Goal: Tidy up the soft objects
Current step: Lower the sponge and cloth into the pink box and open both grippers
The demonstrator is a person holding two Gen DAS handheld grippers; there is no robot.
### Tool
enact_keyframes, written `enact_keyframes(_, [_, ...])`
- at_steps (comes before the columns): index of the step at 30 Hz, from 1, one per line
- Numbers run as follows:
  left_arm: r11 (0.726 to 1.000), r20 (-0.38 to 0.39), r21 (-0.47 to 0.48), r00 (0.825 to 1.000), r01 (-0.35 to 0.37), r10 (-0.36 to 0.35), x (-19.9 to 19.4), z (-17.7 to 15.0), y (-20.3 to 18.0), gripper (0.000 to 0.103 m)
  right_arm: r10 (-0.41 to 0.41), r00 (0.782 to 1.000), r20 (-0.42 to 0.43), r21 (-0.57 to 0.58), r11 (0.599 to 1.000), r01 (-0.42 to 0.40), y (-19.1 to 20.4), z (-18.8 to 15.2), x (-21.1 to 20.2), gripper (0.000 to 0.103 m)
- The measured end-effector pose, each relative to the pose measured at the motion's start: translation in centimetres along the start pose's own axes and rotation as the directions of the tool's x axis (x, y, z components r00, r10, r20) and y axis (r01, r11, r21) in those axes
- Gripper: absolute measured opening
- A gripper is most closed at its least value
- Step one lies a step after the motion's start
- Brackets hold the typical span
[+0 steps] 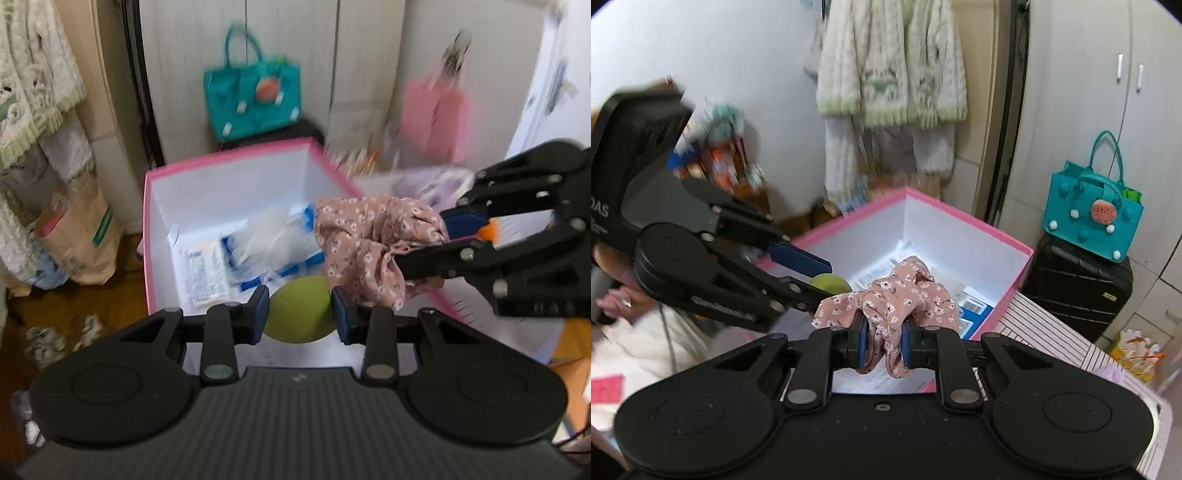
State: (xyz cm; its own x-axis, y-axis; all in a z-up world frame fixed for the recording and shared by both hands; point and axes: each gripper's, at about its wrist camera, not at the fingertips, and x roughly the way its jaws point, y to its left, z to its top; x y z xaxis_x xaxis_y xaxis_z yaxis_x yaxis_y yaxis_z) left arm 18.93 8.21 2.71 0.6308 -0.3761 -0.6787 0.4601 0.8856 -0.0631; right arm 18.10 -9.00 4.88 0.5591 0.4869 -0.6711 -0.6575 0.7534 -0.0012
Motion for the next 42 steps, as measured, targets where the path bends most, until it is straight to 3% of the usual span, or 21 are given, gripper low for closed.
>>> enact_keyframes(5, [0.999,-0.137,-0.015,0.990,-0.043,0.041,4.7,1.5,1.8,0.035,-0.025,0.995,-0.094,-0.052,0.998,0.020,0.1,-0.5,3.6,0.020])
enact_keyframes(15, [0.997,-0.256,-0.061,0.966,-0.050,0.033,8.8,2.1,3.2,0.035,-0.032,0.977,-0.211,-0.147,0.989,0.001,0.1,0.4,8.4,0.024])
enact_keyframes(22, [0.993,-0.265,-0.092,0.963,-0.075,0.048,9.6,2.6,3.8,0.035,-0.071,0.972,-0.223,-0.176,0.984,0.031,-0.4,0.8,9.3,0.029])
enact_keyframes(27, [0.986,-0.297,-0.140,0.954,-0.086,0.041,10.7,2.4,4.2,0.036,-0.106,0.970,-0.218,-0.177,0.982,0.068,-0.7,0.6,9.6,0.045])
enact_keyframes(33, [0.979,-0.279,-0.186,0.960,-0.088,0.033,10.6,2.4,4.6,0.037,-0.119,0.976,-0.181,-0.161,0.983,0.090,-1.0,0.7,8.4,0.050])
enact_keyframes(42, [0.979,-0.277,-0.195,0.961,-0.061,0.005,10.7,2.0,4.5,0.037,-0.043,0.985,-0.166,-0.080,0.996,0.030,-0.8,0.0,5.7,0.050])
